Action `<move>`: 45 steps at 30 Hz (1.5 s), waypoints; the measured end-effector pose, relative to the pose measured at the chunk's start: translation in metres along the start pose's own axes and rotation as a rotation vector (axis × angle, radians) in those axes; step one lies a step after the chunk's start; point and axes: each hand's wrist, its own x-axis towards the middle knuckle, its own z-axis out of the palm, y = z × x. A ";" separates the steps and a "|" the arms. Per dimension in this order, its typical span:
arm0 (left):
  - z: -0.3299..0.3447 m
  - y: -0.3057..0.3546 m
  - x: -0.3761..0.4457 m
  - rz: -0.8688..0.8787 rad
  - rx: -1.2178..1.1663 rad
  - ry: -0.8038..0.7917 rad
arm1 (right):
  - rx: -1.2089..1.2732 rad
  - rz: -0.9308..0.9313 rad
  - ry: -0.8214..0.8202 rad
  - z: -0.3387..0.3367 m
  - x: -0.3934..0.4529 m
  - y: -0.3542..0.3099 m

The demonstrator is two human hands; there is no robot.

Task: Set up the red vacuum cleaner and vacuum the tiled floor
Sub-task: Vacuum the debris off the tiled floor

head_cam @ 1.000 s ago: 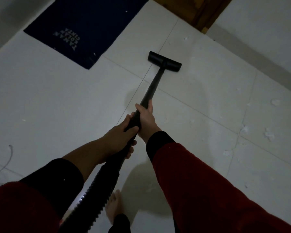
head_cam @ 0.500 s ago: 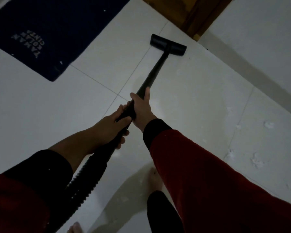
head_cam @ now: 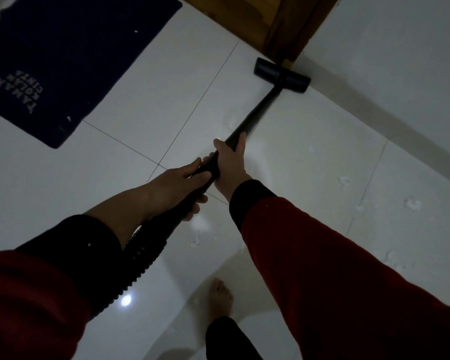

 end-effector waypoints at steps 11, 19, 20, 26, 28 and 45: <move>0.027 -0.018 -0.030 -0.008 -0.126 -0.075 | 0.031 0.014 -0.022 -0.031 -0.025 0.006; 0.033 -0.060 -0.065 0.024 -0.098 -0.053 | 0.020 -0.008 -0.010 -0.043 -0.065 0.041; 0.032 -0.062 -0.068 0.023 -0.098 -0.049 | 0.011 -0.007 -0.007 -0.042 -0.068 0.044; 0.024 -0.074 -0.079 0.030 -0.066 -0.073 | -0.056 0.022 0.034 -0.036 -0.084 0.056; 0.022 -0.082 -0.085 0.028 -0.071 -0.086 | -0.076 0.019 0.041 -0.035 -0.092 0.063; -0.010 -0.224 -0.192 0.049 0.035 -0.113 | -0.042 0.003 0.062 -0.038 -0.202 0.214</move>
